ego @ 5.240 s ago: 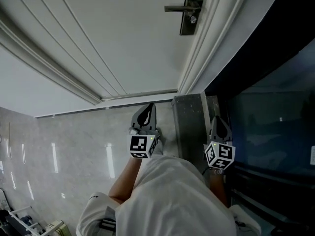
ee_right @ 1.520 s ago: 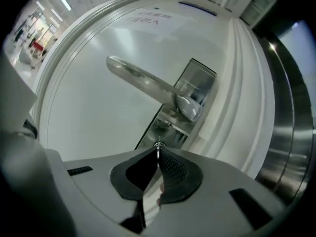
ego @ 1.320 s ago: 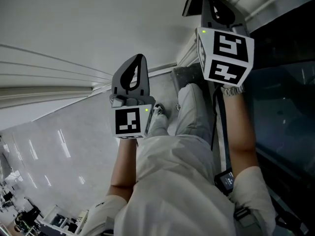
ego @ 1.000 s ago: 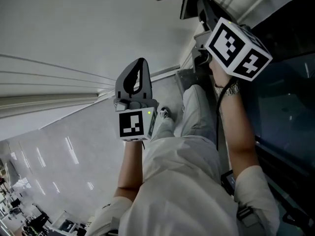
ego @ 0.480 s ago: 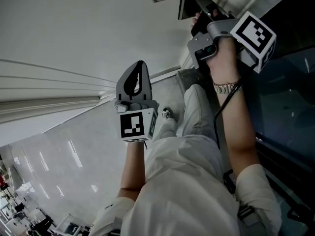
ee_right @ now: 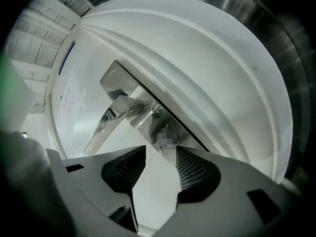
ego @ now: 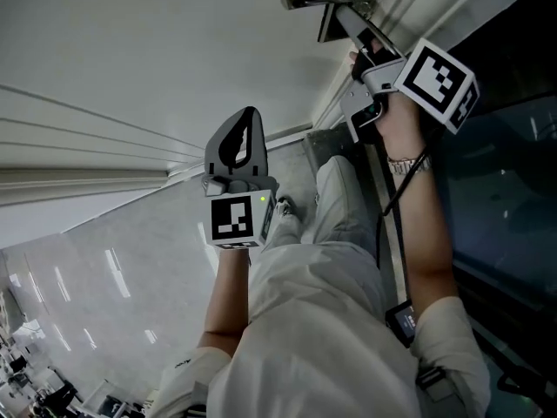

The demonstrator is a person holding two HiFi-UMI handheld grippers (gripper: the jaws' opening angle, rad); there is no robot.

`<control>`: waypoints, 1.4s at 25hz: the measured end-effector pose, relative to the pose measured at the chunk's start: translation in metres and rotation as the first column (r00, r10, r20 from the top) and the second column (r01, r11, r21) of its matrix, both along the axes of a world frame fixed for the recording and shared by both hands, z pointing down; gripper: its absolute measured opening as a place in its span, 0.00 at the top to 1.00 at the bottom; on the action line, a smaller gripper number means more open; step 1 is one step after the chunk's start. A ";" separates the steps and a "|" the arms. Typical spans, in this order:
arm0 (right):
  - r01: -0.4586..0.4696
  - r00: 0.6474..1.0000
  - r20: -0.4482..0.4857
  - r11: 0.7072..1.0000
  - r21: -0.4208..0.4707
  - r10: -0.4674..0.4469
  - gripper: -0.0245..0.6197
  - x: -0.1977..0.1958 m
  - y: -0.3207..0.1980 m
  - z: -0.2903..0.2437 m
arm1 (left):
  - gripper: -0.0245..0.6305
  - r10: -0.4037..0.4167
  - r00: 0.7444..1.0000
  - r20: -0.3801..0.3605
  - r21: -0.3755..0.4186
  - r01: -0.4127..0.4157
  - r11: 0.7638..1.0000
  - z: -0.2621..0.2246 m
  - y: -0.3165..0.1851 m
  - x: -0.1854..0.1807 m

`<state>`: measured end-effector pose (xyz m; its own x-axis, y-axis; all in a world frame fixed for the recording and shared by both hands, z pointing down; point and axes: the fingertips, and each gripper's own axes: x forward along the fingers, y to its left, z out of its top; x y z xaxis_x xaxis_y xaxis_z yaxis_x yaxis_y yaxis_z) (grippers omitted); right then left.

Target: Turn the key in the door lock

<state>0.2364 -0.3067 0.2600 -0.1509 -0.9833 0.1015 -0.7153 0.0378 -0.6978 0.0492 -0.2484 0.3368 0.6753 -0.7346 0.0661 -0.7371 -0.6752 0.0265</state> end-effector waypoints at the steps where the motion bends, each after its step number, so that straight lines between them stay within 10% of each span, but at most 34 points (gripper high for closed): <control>1: 0.011 0.996 -0.090 1.000 -0.012 -0.012 0.70 -0.001 0.001 0.001 | 0.95 0.001 1.000 -0.002 0.000 -0.001 1.000 0.000 0.000 0.001; 4: 0.004 0.915 -0.402 0.999 -0.044 -0.022 0.69 0.000 0.006 0.006 | 0.95 0.005 1.000 -0.007 -0.002 -0.005 1.000 0.003 -0.001 0.003; 7: -0.009 0.753 -0.657 0.998 -0.069 -0.039 0.69 0.001 0.010 0.013 | 0.95 0.007 1.000 -0.002 -0.002 -0.007 1.000 0.008 -0.005 0.000; 13: -0.053 0.289 -0.956 0.996 -0.078 -0.059 0.69 0.009 0.008 0.010 | 0.95 0.009 1.000 -0.015 -0.009 -0.010 1.000 0.008 -0.006 0.003; 17: -0.050 -0.059 -0.997 0.997 -0.055 -0.058 0.69 0.001 0.006 0.002 | 0.95 0.010 1.000 -0.013 -0.005 -0.010 1.000 0.007 -0.006 0.004; 20: -0.056 -0.237 -0.970 0.998 -0.041 -0.054 0.69 -0.001 0.004 -0.002 | 0.95 0.003 1.000 -0.014 -0.007 -0.003 1.000 0.008 -0.007 0.002; 28: -0.050 -0.523 -0.849 0.997 -0.057 -0.075 0.70 -0.009 -0.004 0.004 | 0.95 -0.008 1.000 -0.029 -0.020 0.008 1.000 0.009 -0.009 0.001; 35: -0.061 -0.611 -0.789 0.998 -0.033 -0.063 0.81 -0.009 -0.004 0.009 | 0.95 -0.011 0.999 -0.034 -0.026 0.010 1.000 0.009 -0.008 0.001</control>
<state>0.2272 -0.3109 0.2688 0.2321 -0.9686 0.0889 -0.1161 0.0631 0.9912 0.0505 -0.2564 0.3460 0.6700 -0.7397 0.0623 -0.7423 -0.6665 0.0696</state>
